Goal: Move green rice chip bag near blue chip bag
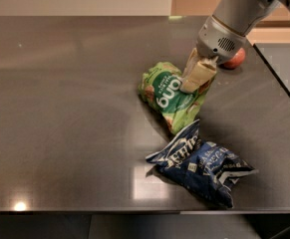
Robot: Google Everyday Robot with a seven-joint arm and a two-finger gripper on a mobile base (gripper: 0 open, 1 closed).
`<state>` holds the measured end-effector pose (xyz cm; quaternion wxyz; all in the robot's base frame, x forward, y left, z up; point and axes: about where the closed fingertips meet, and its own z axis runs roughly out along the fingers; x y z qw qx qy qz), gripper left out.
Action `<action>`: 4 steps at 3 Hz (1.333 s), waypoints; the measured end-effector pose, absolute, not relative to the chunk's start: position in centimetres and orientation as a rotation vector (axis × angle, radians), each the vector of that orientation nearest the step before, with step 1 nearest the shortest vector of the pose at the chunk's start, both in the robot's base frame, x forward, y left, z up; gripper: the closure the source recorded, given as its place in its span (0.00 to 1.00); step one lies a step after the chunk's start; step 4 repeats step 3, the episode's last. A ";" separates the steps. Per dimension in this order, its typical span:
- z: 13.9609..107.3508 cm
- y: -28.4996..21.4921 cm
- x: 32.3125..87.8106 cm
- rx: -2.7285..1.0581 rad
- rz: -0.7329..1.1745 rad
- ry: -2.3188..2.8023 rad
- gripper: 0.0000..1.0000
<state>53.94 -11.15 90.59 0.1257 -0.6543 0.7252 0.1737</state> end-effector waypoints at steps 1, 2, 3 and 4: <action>90.6 -10.7 54.7 -1.885 0.489 2.100 0.13; 90.5 -10.4 55.2 -1.872 0.480 2.091 0.00; 90.5 -10.4 55.2 -1.872 0.480 2.091 0.00; 90.5 -10.4 55.2 -1.872 0.480 2.091 0.00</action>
Offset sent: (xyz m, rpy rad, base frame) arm 0.0063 0.0035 0.0000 0.0084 -0.0191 -0.0086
